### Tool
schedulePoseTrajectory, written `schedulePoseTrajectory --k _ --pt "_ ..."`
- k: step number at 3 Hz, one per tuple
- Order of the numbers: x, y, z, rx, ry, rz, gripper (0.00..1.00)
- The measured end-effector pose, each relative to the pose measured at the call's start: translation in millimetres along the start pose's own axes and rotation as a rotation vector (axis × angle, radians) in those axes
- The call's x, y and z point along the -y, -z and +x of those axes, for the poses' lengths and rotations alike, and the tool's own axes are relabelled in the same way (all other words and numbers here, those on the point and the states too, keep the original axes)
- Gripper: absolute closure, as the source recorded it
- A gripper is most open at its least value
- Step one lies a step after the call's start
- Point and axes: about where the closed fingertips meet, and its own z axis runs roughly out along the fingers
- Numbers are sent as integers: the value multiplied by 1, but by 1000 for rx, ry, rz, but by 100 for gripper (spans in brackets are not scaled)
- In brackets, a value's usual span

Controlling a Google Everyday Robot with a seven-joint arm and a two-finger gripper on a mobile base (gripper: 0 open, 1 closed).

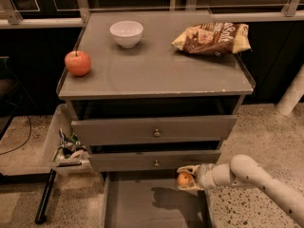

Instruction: Pick orange from bottom drawer and place on counter

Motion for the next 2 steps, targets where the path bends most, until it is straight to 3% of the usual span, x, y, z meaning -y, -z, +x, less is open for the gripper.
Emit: schedulePoseTrajectory --k 1,2 --pt "-3 12 -25 12 48 8 100" --pt "-4 40 -78 1 154 34 100"
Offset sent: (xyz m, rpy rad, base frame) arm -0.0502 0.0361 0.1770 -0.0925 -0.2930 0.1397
